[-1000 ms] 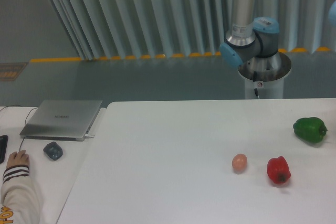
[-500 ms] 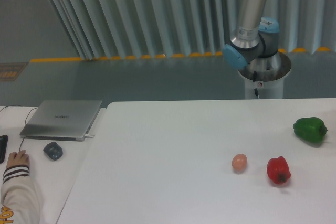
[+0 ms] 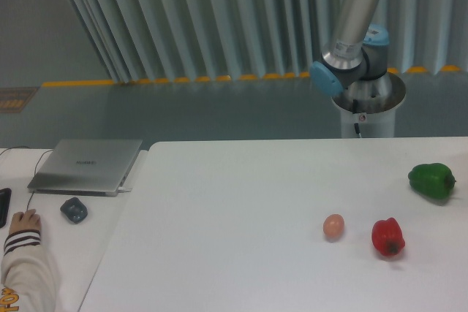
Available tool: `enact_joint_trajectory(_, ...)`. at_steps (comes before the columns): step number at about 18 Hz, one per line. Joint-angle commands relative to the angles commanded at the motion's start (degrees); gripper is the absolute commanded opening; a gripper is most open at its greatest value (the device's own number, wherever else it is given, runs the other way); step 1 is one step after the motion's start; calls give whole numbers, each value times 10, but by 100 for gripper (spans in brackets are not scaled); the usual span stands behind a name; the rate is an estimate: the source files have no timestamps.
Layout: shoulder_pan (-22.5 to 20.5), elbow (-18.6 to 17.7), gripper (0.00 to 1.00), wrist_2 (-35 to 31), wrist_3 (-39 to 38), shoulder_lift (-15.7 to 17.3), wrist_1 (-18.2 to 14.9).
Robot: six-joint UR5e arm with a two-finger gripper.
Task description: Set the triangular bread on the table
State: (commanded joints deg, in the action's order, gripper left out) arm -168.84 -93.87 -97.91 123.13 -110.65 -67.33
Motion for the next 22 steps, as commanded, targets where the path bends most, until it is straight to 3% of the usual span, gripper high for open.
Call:
enact_joint_trajectory(11,8,5,98,1,-4,-3,1)
enact_joint_trajectory(13,8,7,98,1,-3,-12,24)
enact_joint_trajectory(17,8,8,97,2,-1,-19,28)
enact_joint_trajectory(19,7,9,86,2,-1,-19,28)
enact_joint_trajectory(22,5,11,44,1,0,-18,28)
